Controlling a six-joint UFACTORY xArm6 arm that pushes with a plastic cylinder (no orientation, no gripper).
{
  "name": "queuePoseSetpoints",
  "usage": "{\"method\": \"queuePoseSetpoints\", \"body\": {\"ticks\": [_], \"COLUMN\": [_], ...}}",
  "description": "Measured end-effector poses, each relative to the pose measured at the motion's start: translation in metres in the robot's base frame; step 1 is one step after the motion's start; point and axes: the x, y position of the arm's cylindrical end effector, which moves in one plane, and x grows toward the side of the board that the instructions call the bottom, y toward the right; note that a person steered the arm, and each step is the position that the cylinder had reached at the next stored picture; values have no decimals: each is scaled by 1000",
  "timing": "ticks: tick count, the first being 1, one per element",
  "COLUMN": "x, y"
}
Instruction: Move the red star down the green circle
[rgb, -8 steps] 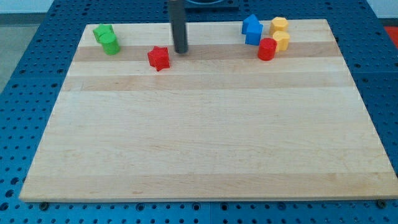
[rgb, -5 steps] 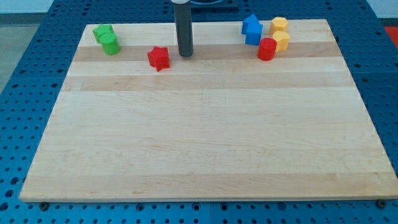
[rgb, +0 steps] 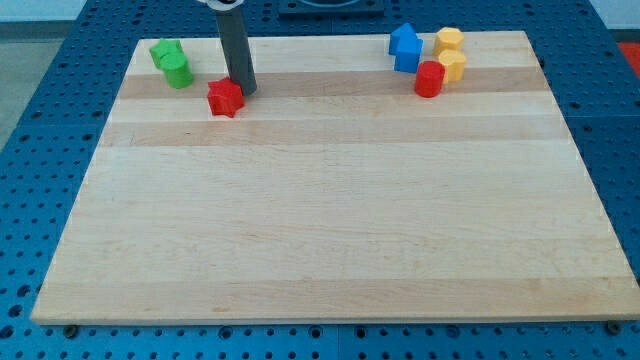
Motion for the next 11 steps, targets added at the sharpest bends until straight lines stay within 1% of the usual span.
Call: {"method": "queuePoseSetpoints", "body": {"ticks": [2, 3, 4, 5, 6, 7, 8, 9, 10, 11], "x": [0, 0, -2, 6, 49, 98, 94, 64, 42, 33], "y": [-13, -55, -52, 14, 41, 19, 13, -8, -26, -39]}}
